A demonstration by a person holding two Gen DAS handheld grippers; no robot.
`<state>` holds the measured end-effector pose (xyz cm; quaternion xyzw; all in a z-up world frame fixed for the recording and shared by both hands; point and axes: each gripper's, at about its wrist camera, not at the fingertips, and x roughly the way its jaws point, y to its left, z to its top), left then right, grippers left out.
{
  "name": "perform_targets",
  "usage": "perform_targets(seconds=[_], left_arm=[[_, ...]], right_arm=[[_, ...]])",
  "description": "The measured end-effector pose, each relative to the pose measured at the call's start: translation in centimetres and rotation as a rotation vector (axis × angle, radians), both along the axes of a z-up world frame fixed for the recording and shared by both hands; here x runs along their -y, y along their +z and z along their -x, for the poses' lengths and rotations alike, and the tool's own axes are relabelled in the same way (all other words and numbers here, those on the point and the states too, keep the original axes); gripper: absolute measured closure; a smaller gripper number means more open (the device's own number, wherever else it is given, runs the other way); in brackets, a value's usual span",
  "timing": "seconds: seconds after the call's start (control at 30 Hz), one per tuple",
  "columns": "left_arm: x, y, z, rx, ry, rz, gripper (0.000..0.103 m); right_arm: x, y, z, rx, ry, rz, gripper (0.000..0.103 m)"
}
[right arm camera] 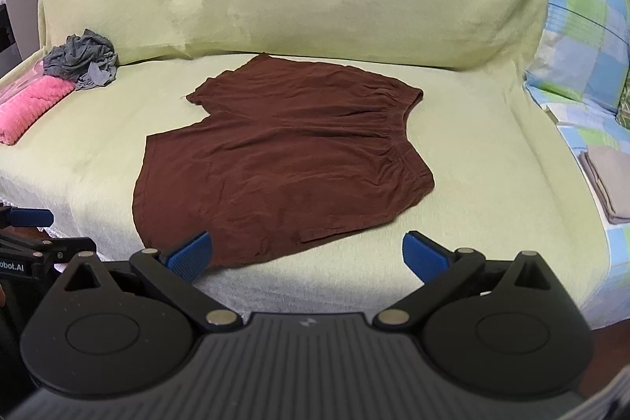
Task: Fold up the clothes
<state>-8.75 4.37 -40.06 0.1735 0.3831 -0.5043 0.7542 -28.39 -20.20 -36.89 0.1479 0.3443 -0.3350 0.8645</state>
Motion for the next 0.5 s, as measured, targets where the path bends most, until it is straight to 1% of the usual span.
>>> perform_targets(seconds=[0.23,0.5], left_arm=[[0.28,-0.34,-0.59,0.005,0.009,-0.013,0.001],[0.72,-0.65,-0.9,0.012,-0.002,-0.025,0.001]], right_arm=[[0.03,-0.58,0.15,-0.039,-0.007,0.001,0.001],[0.62,-0.6,0.25,-0.059,-0.031,0.002,0.001]])
